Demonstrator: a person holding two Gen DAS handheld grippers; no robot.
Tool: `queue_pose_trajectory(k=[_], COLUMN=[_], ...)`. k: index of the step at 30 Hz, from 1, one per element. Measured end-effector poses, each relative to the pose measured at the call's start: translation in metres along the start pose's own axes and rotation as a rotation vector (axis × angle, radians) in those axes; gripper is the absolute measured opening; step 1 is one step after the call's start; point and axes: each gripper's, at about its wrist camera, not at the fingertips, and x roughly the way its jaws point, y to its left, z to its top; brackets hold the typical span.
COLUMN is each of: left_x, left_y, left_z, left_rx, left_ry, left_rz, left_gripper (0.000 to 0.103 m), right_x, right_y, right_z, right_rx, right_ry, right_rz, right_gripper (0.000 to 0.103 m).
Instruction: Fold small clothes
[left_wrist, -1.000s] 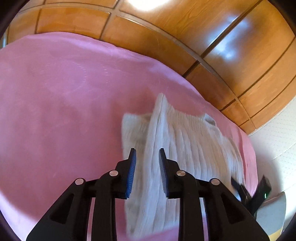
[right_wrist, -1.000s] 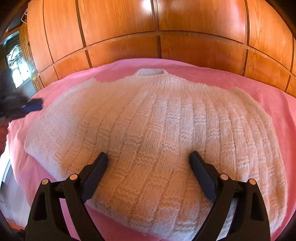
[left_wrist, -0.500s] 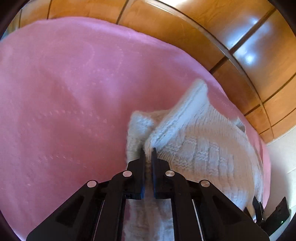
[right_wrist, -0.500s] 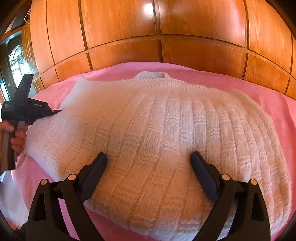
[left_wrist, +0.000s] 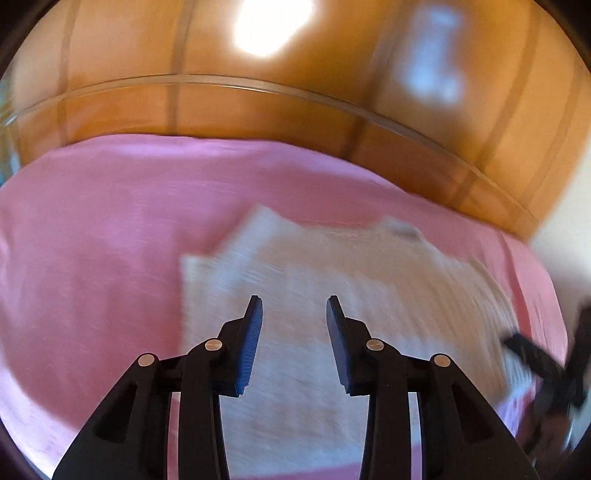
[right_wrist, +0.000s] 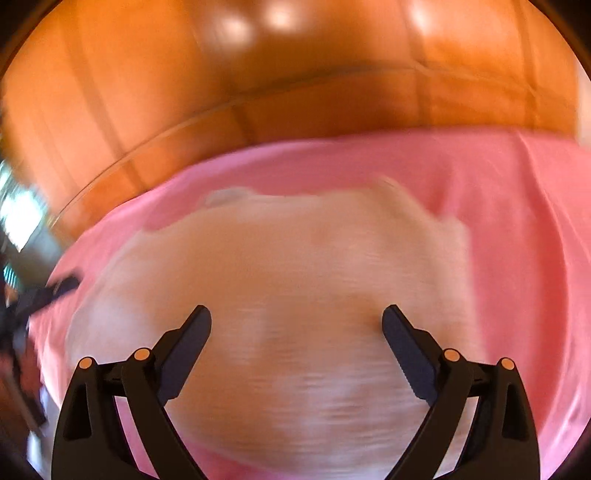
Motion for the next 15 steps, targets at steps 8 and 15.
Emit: queue_pose_trajectory(k=[8, 15], left_x=[0.046, 0.026], left_y=[-0.030, -0.049], left_z=[-0.029, -0.018], left_rx=[0.082, 0.080], left_ry=[0.121, 0.074], left_rz=[0.058, 0.060], left_gripper=[0.046, 0.054], right_x=[-0.012, -0.033], right_y=[-0.062, -0.084], right_z=[-0.006, -0.015], right_rx=[0.180, 0.267], right_ry=[-0.001, -0.071], right_rz=[0.130, 0.139], right_gripper=[0.070, 0.092])
